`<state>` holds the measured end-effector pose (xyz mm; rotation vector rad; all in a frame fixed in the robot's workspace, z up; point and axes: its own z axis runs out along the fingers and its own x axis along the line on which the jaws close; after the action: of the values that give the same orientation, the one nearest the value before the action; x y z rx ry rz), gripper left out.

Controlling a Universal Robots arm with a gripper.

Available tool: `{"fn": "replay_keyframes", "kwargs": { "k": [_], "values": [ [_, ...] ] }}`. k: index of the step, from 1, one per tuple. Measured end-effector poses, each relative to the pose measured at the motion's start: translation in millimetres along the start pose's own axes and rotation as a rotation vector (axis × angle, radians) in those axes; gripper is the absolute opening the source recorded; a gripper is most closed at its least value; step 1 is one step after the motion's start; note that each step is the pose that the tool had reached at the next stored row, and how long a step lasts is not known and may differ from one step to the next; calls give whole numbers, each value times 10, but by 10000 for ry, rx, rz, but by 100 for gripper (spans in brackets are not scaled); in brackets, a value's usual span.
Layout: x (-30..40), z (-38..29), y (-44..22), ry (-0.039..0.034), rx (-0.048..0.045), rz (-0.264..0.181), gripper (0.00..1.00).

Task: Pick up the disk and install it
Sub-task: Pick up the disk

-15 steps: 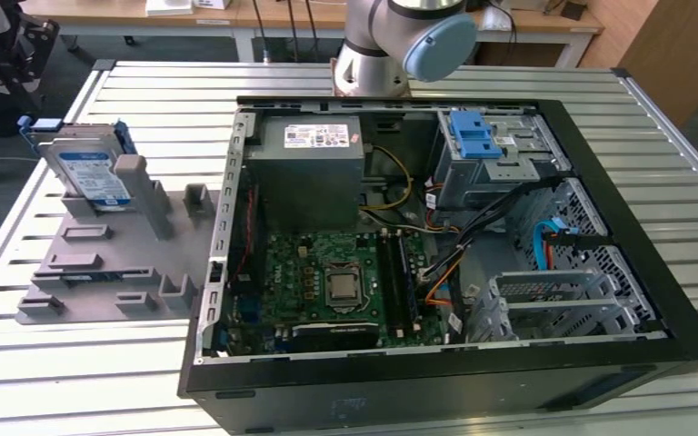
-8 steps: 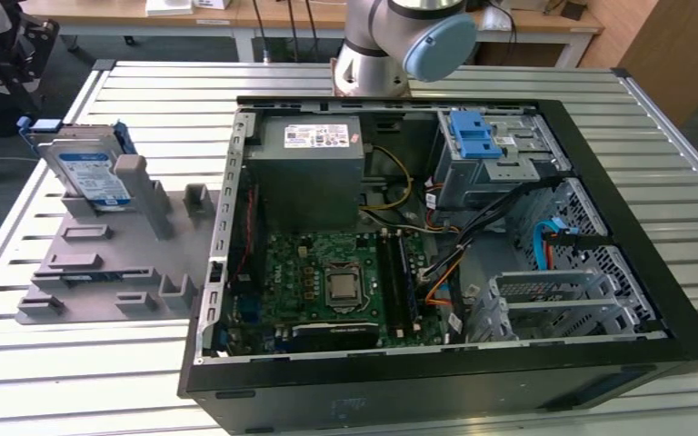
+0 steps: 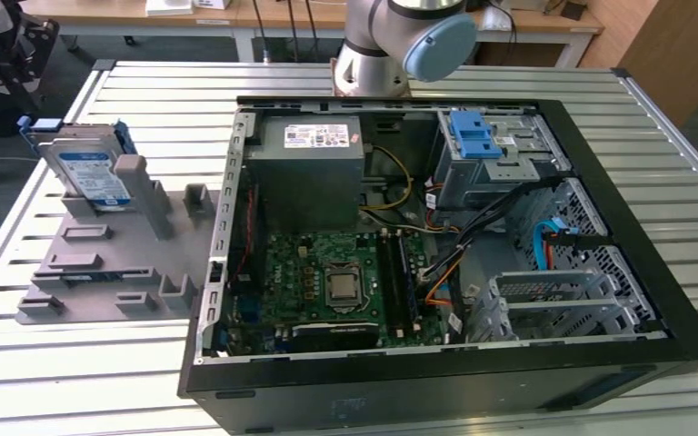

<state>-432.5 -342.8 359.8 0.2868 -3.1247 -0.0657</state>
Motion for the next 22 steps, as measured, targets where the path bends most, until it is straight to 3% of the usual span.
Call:
{"fn": "replay_keyframes", "kwargs": {
  "k": [16,22],
  "values": [
    [0,0,0,13,0,-322,11],
    [0,0,0,32,-1,-751,11]
  ]
}}
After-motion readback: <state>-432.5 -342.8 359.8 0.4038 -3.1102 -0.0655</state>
